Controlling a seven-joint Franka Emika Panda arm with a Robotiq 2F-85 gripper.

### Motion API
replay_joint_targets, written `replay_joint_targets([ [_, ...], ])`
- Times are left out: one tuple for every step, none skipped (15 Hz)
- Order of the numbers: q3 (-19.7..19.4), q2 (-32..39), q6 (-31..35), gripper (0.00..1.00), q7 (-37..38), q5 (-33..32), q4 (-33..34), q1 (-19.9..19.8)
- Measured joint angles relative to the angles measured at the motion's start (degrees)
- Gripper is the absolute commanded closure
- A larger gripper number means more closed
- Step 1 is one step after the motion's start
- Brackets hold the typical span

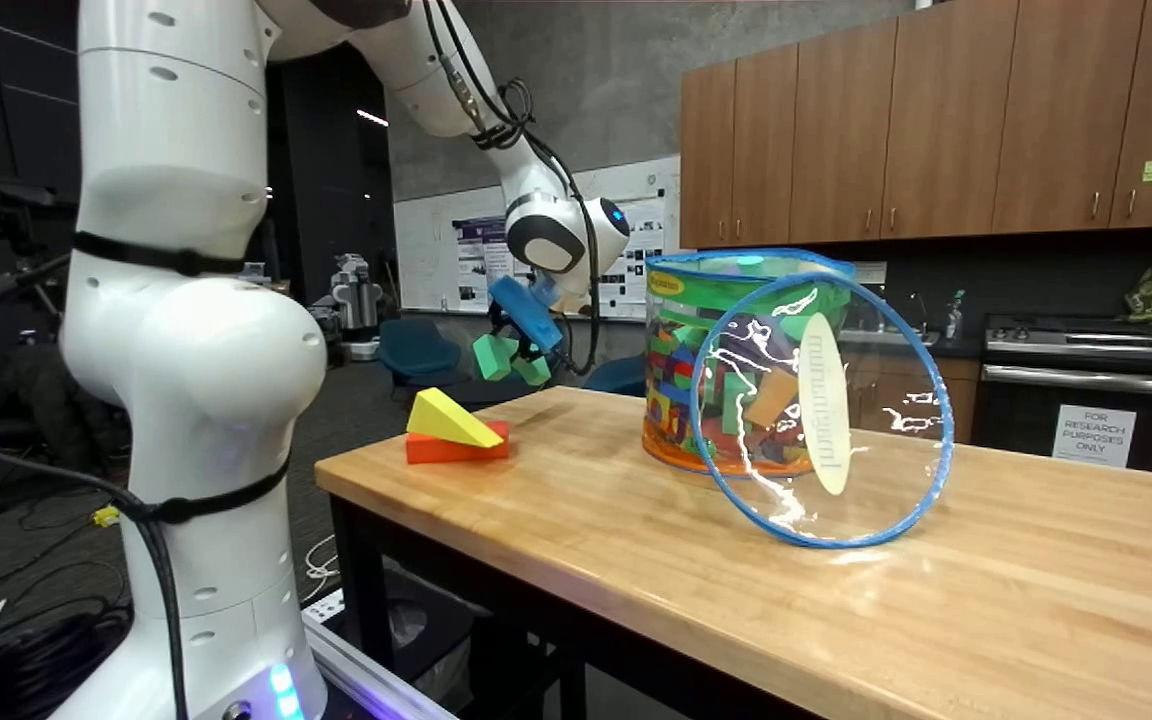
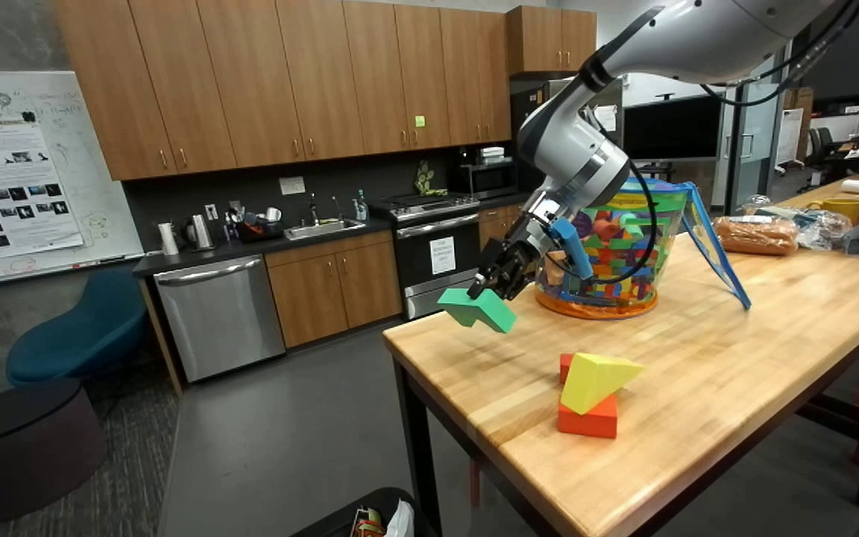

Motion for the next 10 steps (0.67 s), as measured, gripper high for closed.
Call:
replay_joint_targets([
  [-0.01,0.42,0.06,0.18,-0.01,0.0,0.09,-0.59],
  [-0.02,0.83,0.12,0.17,-0.01,0.0,0.14,-1.09],
  [-0.03,1.23,0.21,0.13,-0.02,0.0,0.17,-1.5],
  [-0.04,1.58,0.37,0.08,-0.03,-0.01,0.19,-1.85],
  [-0.04,1.86,0.64,0.02,-0.04,-0.01,0.2,-2.12],
  [-0.05,2.12,0.88,0.0,-0.04,-0.03,0.23,-2.35],
  [-0.06,2.35,1.11,0.0,-0.04,-0.04,0.26,-2.56],
  [-0.07,2.52,1.41,0.0,-0.04,-0.05,0.26,-2.76],
  [-0.1,2.67,1.74,0.0,-0.04,-0.06,0.27,-2.96],
  [-0.12,2.84,1.97,0.0,-0.04,-0.08,0.32,-3.16],
])
